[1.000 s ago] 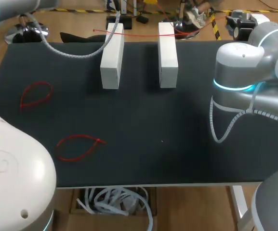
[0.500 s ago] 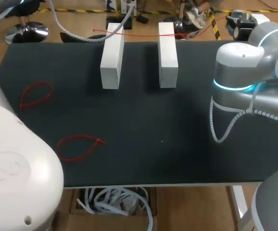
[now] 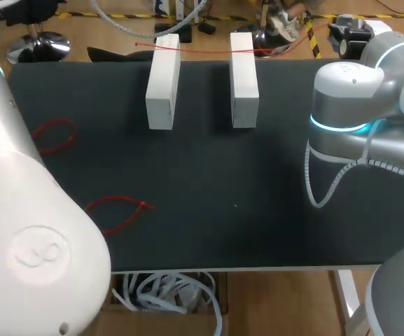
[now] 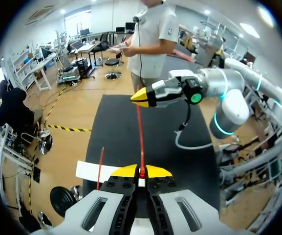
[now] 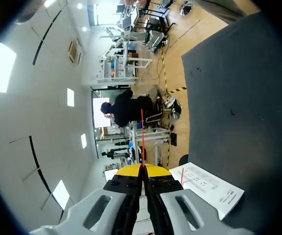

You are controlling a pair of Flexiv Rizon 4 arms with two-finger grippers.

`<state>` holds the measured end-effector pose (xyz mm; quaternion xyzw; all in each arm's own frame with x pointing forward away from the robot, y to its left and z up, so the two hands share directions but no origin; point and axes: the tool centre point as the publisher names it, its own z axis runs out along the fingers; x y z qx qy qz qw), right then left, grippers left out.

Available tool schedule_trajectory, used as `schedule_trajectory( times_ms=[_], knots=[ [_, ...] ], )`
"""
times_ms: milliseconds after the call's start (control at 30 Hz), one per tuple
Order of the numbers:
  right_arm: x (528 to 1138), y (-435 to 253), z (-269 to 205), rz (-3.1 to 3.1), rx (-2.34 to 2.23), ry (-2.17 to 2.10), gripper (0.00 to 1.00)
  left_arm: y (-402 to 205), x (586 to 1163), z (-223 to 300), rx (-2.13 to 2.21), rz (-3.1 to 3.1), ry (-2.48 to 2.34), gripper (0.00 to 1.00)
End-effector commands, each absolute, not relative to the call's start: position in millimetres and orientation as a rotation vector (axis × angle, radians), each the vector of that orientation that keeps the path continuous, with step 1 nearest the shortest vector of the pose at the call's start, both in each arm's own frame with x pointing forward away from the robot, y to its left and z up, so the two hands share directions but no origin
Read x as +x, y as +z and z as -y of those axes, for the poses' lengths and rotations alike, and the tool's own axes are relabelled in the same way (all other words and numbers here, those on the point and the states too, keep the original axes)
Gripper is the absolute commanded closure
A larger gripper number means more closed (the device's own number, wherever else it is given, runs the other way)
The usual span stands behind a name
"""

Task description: Grab the tape and strap the tape.

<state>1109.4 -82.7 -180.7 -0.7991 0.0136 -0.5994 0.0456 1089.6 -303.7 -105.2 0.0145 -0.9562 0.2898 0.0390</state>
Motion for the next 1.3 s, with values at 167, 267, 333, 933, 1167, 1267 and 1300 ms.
schedule_trajectory(
  times_ms=[167,267,333,933,1167,1267,1300],
  knots=[
    [1109.7,-179.2,82.6,-0.040,-2.447,-1.824,1.00,-110.7,1090.5,307.4,0.067,3.033,0.458,1.00],
    [1109.7,-179.2,82.6,-0.040,-2.447,-1.824,1.00,-114.1,1089.7,307.4,0.088,3.028,0.454,1.00],
    [1109.7,-179.2,82.6,-0.040,-2.447,-1.824,1.00,-114.7,1089.4,307.5,0.091,3.027,0.472,1.00],
    [1109.7,-179.2,82.6,-0.040,-2.447,-1.824,1.00,-111.4,1091.5,320.2,0.063,2.991,0.545,1.00],
    [1109.7,-179.2,82.6,-0.040,-2.447,-1.824,1.00,-113.5,1091.8,318.4,0.076,2.950,0.606,1.00],
    [1109.7,-179.2,82.6,-0.040,-2.447,-1.824,1.00,-114.5,1091.9,318.0,0.089,2.939,0.653,1.00],
    [1109.7,-179.2,82.6,-0.040,-2.447,-1.824,1.00,-114.5,1091.9,318.0,0.089,2.939,0.653,1.00]
  ],
)
